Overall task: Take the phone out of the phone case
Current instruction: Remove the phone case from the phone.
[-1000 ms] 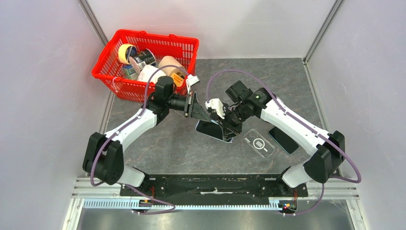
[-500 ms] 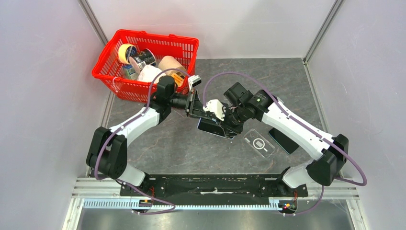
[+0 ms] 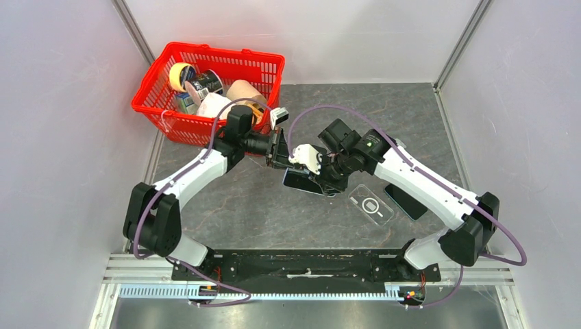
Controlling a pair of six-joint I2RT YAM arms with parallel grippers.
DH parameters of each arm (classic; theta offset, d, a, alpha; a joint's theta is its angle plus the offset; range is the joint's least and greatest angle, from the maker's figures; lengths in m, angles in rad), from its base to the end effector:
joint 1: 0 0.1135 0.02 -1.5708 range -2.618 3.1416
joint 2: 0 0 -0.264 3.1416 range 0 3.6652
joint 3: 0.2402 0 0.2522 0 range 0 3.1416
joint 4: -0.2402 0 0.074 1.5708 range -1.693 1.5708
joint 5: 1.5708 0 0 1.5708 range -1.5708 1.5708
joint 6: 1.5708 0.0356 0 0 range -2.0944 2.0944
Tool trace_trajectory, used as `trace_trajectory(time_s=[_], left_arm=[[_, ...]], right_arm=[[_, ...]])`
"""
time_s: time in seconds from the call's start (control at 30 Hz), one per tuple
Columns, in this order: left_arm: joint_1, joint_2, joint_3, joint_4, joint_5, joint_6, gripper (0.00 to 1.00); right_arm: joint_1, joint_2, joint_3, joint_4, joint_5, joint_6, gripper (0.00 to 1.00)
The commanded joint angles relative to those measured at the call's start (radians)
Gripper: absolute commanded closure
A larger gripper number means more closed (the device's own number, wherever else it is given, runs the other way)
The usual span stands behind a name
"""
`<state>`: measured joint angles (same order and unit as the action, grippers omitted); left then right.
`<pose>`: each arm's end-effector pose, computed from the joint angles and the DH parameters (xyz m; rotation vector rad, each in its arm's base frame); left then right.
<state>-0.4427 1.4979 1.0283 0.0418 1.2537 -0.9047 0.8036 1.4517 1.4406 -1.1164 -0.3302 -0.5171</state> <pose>0.2781 -0.1693 0.2841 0.4701 2.2619 -2.0256 0.1863 0.2099 0.3356 -1.7374 2.0717 0.5325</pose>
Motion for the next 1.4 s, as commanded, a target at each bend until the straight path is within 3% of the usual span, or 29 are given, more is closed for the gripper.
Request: trace_trajectory(time_s=[0.0,0.27,0.6,0.77,0.93,1.03,1.37], left_arm=[[-0.019,0.013,0.054,-0.253,-0.279,0.149,0.98],[-0.057,-0.008,0.142,-0.443,-0.371,0.431,0.98],[-0.070,-0.065,0.175,-0.570,-0.450,0.742,0.98],[-0.070,-0.055,0.183,-0.579,-0.365,0.757,0.98],[-0.070,-0.025,0.188,-0.564,-0.111,0.816,0.98],[-0.071,-0.016,0.202,-0.561,-0.028,0.837,0.98],[-0.079,0.007,0.224,-0.541,-0.224,0.848,0.98]], right_arm=[[0.047,-0.063,0.099,0.158,-0.043,-0.053,1.00],[0.048,-0.074,0.097,0.145,-0.116,-0.062,1.00],[0.001,-0.088,0.104,0.107,-0.286,-0.072,1.00],[-0.006,-0.086,0.109,0.077,-0.343,-0.099,1.00],[-0.006,-0.075,0.124,0.041,-0.409,-0.125,1.00],[-0.006,-0.076,0.123,0.033,-0.421,-0.134,1.00],[-0.003,-0.068,0.164,-0.001,-0.512,-0.138,1.00]])
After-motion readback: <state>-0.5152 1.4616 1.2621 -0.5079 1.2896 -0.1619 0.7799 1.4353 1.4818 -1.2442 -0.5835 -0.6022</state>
